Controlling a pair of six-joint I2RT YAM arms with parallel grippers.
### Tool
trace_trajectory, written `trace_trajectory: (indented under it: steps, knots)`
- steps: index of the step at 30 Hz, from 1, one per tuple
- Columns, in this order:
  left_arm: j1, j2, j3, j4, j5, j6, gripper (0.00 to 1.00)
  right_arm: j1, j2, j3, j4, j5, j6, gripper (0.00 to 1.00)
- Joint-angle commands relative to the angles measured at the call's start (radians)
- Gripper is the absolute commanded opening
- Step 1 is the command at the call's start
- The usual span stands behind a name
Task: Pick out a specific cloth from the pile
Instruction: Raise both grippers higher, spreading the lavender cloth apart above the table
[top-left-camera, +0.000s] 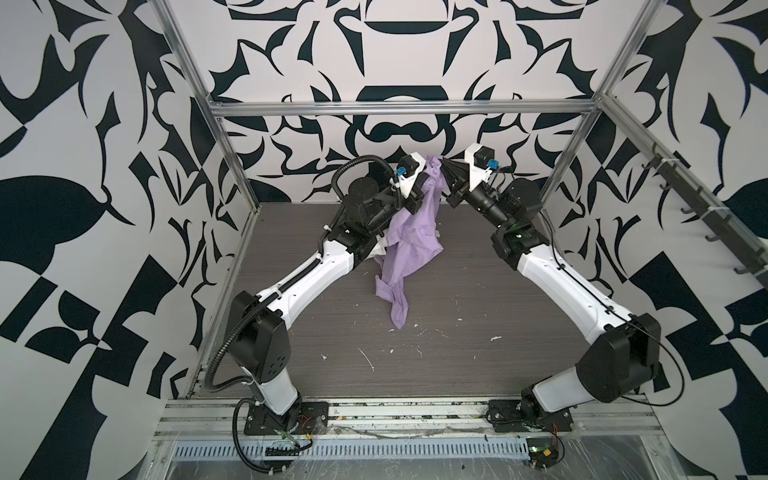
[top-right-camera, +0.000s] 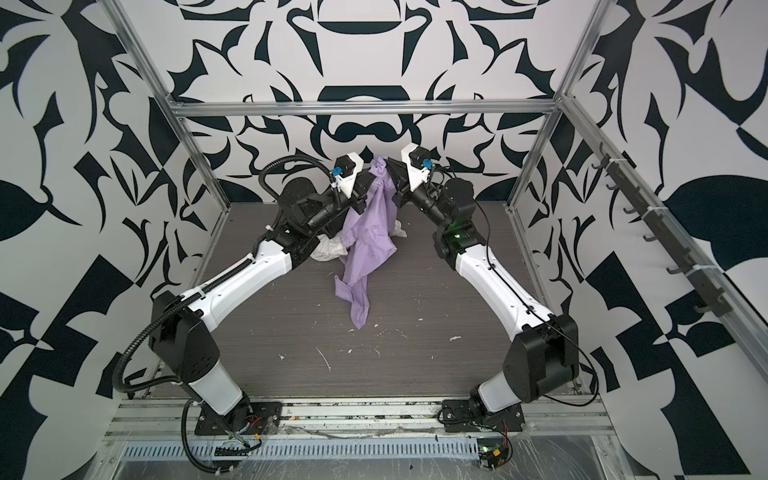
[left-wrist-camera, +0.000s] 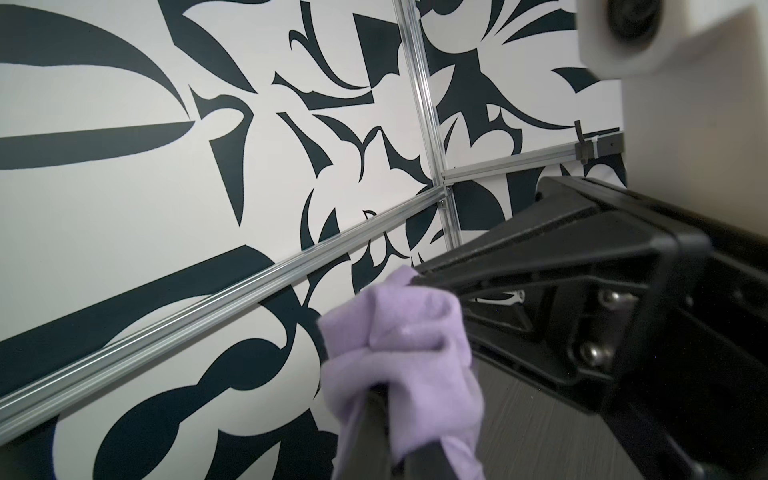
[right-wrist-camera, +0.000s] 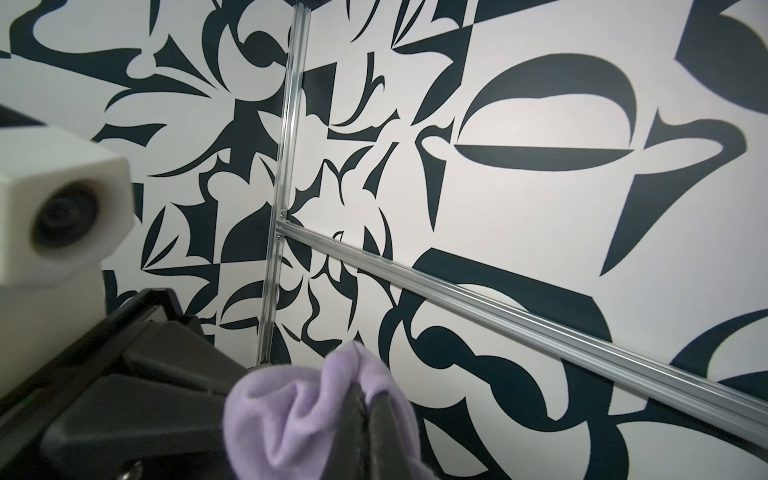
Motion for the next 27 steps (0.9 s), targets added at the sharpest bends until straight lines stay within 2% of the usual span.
trace_trajectory:
  steps: [1,21,27]
  knots:
    - [-0.013,0.039,0.06,0.027,0.016,-0.016,0.0,0.003,-0.06,0.053,0.048,-0.023,-0.02,0.0]
    - [-0.051,0.201,0.397,-0.061,0.031,-0.032,0.0,-0.08,-0.112,0.135,-0.065,-0.043,-0.005,0.0]
    - [-0.053,0.263,0.505,-0.064,0.034,-0.103,0.0,-0.091,-0.121,0.17,-0.1,-0.048,-0.002,0.0]
